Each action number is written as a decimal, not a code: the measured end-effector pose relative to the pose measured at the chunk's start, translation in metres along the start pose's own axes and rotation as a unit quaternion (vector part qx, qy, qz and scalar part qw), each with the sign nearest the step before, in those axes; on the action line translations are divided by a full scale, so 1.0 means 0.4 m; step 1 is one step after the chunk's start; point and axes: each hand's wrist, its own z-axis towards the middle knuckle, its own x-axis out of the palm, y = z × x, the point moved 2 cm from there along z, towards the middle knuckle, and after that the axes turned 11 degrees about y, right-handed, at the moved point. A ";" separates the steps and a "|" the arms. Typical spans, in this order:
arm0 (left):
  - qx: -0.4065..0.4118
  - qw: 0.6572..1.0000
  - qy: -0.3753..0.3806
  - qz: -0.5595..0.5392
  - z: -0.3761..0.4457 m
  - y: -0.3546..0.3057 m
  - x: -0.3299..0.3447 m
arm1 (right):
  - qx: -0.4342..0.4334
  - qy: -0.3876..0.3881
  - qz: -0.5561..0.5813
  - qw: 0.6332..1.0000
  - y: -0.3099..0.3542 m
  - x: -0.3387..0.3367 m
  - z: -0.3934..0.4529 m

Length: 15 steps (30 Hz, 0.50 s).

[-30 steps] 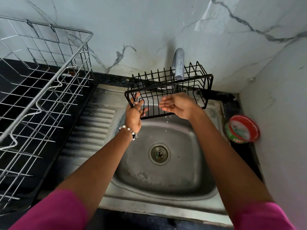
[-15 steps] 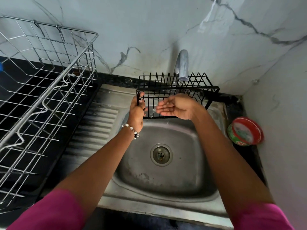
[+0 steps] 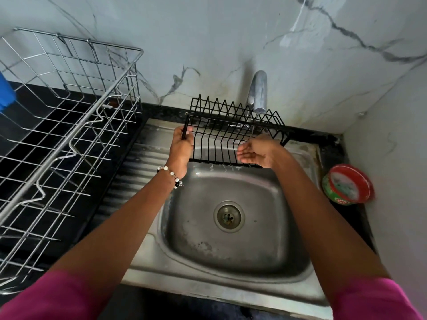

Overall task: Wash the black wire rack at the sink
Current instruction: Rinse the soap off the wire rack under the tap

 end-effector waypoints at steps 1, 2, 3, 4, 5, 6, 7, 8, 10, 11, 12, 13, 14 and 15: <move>-0.004 1.000 0.001 0.007 0.004 0.001 -0.006 | -0.003 -0.007 0.010 1.000 0.001 -0.002 0.001; -0.006 1.000 0.002 0.013 0.005 0.002 -0.008 | -0.016 0.007 0.042 0.999 0.006 -0.001 0.001; -0.007 1.000 0.002 0.016 0.006 0.002 -0.010 | -0.031 0.037 0.081 0.996 0.012 0.005 -0.001; -0.006 1.000 0.002 0.019 0.007 0.001 -0.010 | -0.040 0.070 0.112 0.990 0.017 0.013 -0.005; -0.006 1.000 0.000 0.023 0.007 0.001 -0.010 | -0.041 0.091 0.124 0.987 0.019 0.018 -0.009; -0.007 1.000 0.000 0.023 0.006 0.001 -0.008 | -0.034 0.089 0.110 0.989 0.017 0.018 -0.011; -0.009 1.000 0.001 0.020 0.004 0.000 -0.008 | -0.023 0.070 0.085 0.994 0.012 0.016 -0.011; -0.011 1.000 0.002 0.017 0.001 -0.002 -0.008 | -0.010 0.040 0.057 0.998 0.005 0.009 -0.009; -0.015 1.000 0.001 0.015 -0.004 -0.003 -0.009 | 0.015 -0.011 0.026 1.000 -0.010 -0.005 -0.005; -0.015 1.000 0.000 0.017 -0.005 -0.003 -0.008 | 0.018 -0.019 0.025 0.999 -0.014 -0.010 -0.003; -0.017 1.000 -0.001 0.020 -0.005 -0.002 -0.007 | 0.017 -0.017 0.028 0.999 -0.014 -0.013 -0.002; -0.021 1.000 -0.002 0.023 -0.005 -0.001 -0.007 | 0.014 -0.011 0.030 0.999 -0.013 -0.013 -0.003; -0.024 0.999 -0.002 0.029 -0.004 0.000 -0.006 | 0.014 -0.005 0.028 0.999 -0.012 -0.011 -0.005; -0.027 0.999 -0.001 0.034 -0.005 0.001 -0.004 | 0.020 -0.005 0.019 1.000 -0.014 -0.012 -0.005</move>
